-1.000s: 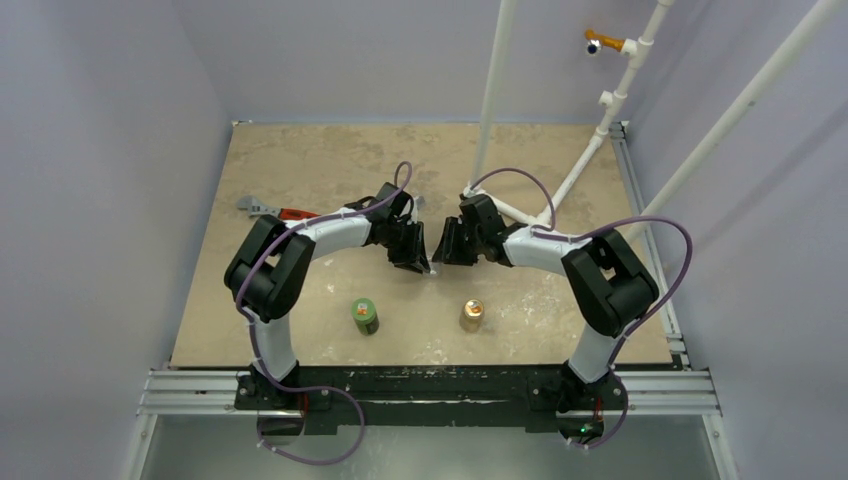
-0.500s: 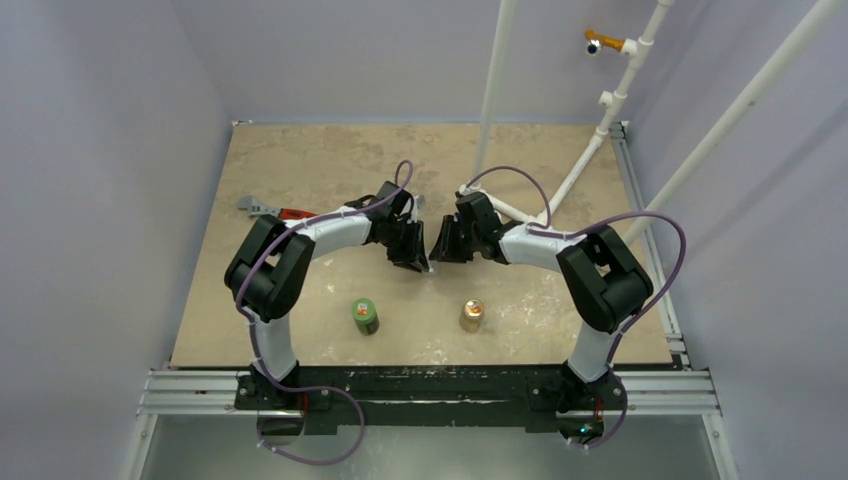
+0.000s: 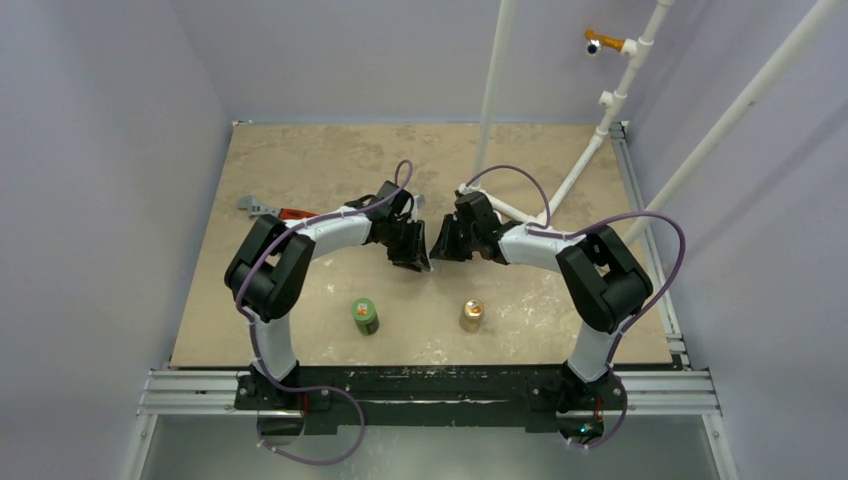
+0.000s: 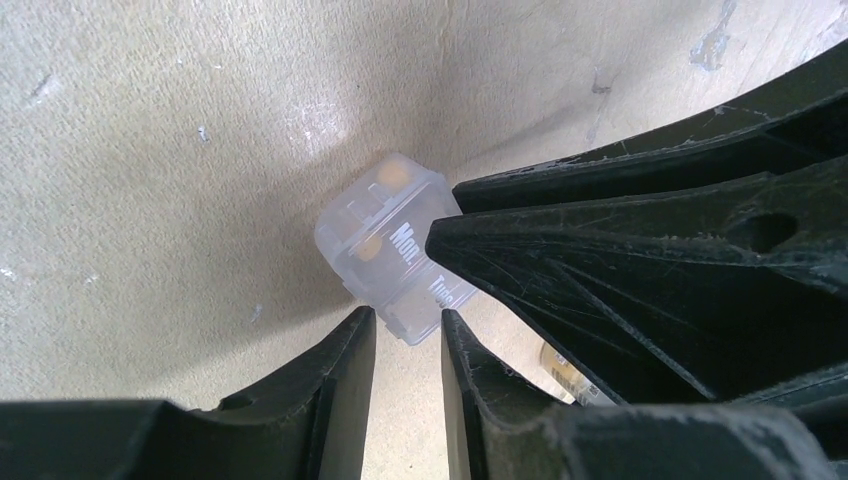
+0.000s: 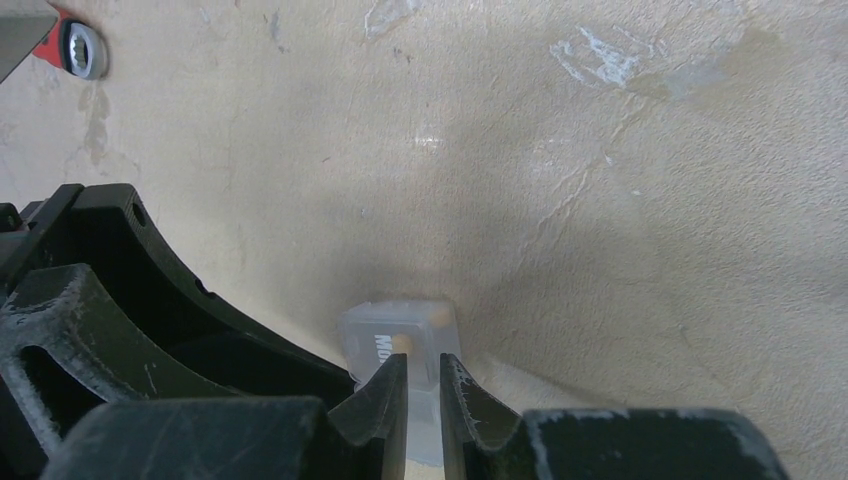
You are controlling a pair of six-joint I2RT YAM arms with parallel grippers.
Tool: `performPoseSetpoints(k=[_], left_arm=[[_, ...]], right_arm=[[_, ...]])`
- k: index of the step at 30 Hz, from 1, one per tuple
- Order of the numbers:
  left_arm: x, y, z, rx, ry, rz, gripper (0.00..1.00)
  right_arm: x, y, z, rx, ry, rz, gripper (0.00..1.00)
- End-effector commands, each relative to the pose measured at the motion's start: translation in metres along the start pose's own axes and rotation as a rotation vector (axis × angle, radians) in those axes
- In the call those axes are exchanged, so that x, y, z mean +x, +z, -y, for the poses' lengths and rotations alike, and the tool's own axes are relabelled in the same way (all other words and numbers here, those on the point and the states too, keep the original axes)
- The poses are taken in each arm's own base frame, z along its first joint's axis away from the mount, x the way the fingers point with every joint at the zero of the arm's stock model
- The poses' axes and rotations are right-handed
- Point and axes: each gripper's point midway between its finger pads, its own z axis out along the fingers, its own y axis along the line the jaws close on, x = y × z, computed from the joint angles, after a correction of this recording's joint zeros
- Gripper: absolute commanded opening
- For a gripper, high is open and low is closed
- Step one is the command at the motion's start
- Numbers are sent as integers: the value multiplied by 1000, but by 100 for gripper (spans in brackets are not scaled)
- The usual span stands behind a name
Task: Sort the pills into containers
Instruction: Close the pill container at the center of the board.
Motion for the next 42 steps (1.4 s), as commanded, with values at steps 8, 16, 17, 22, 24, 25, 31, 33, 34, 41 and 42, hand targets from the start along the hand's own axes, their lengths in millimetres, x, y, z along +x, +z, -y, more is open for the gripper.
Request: performPoseSetpoints(k=[8,16,17,22,24,25,31,33,34,41,42], left_arm=[[-38,-27,23,87,-3,141,30],[-45,-29,14,80,-32,165,30],[-46,-29,12,74,-36,166,30],[-46,-24,2,35,-42,159,28],[-45,-22,-2,18,-43,155,27],[-44,-23,-3,14,-42,154,27],[-42,-22,-9,-10,-48,156,27],[-42,-21,-9,-13,-49,156,27],[-42,-21,-10,-15,-49,156,27],[-40,-15,-16,-32,-60,143,26],[-39,-13,-17,-33,-62,140,25]], right_arm=[[24,8,29,102,-9,-55,13],[23,8,28,101,-10,-56,12],[24,8,28,101,-10,-56,12],[23,8,27,99,-12,-57,12],[23,8,27,98,-12,-57,12],[23,8,27,98,-11,-56,12],[24,9,26,97,-11,-60,12],[24,9,26,96,-12,-61,12],[24,9,26,96,-12,-61,12],[23,9,24,94,-15,-59,11],[23,9,24,93,-16,-60,11]])
